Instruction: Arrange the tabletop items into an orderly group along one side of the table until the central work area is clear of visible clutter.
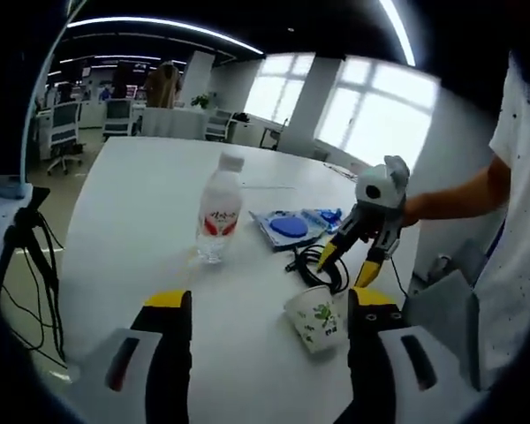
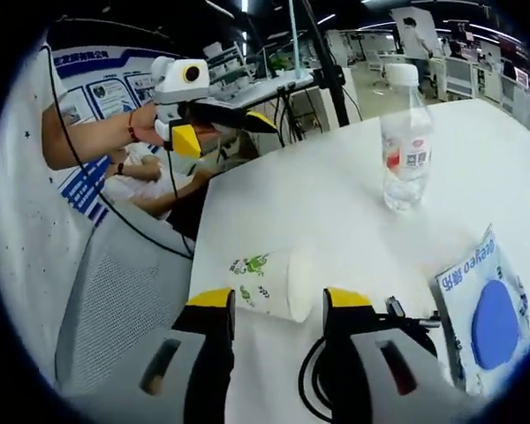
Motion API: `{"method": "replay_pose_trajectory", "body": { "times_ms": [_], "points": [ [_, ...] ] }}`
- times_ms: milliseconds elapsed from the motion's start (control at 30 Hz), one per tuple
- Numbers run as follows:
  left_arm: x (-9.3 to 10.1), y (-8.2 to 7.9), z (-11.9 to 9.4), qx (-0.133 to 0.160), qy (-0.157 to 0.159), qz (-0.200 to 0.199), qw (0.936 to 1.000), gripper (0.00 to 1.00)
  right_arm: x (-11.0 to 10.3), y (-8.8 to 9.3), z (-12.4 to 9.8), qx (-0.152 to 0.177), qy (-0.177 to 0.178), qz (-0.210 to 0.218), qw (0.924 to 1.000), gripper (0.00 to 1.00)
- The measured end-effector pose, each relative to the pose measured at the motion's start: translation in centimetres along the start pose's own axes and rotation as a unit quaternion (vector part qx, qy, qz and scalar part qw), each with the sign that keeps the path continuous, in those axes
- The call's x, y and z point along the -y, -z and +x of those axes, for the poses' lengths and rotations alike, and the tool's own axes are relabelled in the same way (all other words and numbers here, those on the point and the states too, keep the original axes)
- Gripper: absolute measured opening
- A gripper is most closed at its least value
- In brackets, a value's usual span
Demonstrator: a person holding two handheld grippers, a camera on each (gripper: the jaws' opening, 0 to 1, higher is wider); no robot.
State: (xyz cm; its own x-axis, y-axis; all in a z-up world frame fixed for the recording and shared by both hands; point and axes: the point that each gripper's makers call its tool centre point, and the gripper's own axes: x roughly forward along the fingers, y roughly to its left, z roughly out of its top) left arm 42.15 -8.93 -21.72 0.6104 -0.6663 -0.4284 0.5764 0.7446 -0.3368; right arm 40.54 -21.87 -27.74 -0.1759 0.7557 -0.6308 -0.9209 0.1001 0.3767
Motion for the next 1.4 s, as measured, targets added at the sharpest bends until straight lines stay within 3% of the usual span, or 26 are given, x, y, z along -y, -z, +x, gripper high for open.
{"method": "replay_pose_trajectory", "body": {
  "times_ms": [700,933,1167,1400],
  "points": [
    [-0.2,0.7,0.7,-0.003,0.000,-0.009,1.0000,0.71,-0.5,0.4,1.6,-0.029,-0.114,0.041,0.9922,0.19],
    [-0.1,0.8,1.0,-0.003,0.002,-0.009,1.0000,0.71,-1.0,0.6,1.5,-0.036,-0.130,0.043,0.9899,0.04],
    [0.2,0.6,1.2,-0.003,0.005,-0.005,1.0000,0.71,-2.4,0.7,1.2,-0.042,-0.153,0.047,0.9862,0.00],
    [0.5,0.6,1.2,-0.003,0.008,-0.003,1.0000,0.71,-3.1,0.3,0.8,-0.039,-0.151,0.035,0.9872,0.00]
  ]
}}
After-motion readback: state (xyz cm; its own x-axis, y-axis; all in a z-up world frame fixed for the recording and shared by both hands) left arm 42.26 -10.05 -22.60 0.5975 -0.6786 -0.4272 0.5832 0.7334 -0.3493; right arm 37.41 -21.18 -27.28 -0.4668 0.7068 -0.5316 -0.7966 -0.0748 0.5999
